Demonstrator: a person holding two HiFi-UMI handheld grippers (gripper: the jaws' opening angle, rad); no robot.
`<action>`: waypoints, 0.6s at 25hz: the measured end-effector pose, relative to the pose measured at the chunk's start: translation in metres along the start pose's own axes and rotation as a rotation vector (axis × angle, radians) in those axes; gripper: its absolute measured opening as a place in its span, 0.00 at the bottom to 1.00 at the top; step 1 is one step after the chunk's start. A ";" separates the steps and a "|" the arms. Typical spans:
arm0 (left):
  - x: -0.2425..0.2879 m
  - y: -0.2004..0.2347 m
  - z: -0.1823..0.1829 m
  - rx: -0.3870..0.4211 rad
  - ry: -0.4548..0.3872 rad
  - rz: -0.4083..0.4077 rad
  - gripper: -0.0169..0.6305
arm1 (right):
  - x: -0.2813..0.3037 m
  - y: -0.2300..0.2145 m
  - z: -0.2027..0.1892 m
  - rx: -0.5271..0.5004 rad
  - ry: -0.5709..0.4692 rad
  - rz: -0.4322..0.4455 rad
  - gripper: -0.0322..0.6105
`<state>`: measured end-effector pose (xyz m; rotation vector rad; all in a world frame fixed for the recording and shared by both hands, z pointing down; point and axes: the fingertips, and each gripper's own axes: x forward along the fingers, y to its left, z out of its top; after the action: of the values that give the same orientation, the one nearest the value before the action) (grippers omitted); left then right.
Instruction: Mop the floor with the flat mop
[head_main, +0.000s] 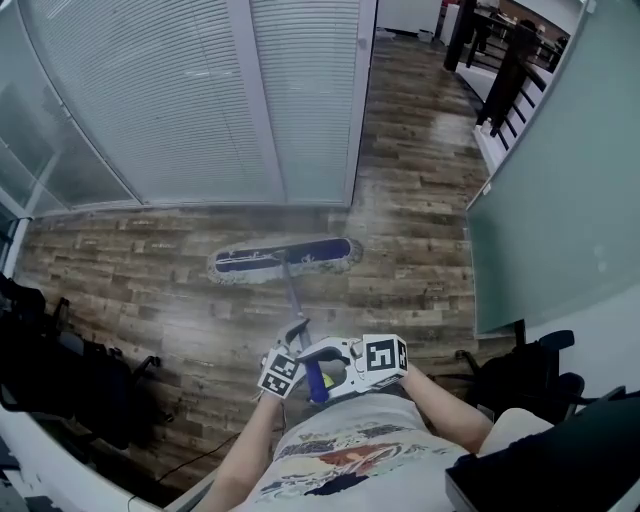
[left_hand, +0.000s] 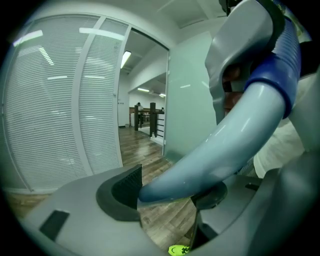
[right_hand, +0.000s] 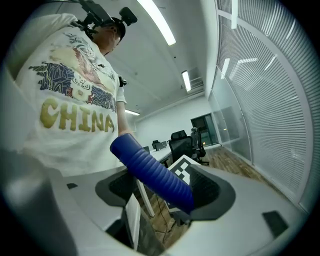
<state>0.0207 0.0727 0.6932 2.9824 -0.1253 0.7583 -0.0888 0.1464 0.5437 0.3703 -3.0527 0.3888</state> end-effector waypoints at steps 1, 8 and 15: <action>-0.002 -0.010 -0.002 -0.001 -0.001 0.002 0.39 | -0.001 0.010 -0.003 -0.001 -0.001 0.001 0.52; -0.007 -0.107 -0.014 -0.002 0.018 0.009 0.39 | -0.026 0.103 -0.031 0.001 -0.001 0.015 0.52; -0.030 -0.224 -0.034 -0.020 0.022 0.022 0.39 | -0.038 0.220 -0.057 0.010 -0.022 0.043 0.52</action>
<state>-0.0004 0.2998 0.6995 2.9575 -0.1638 0.7867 -0.1037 0.3763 0.5434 0.3123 -3.0858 0.4045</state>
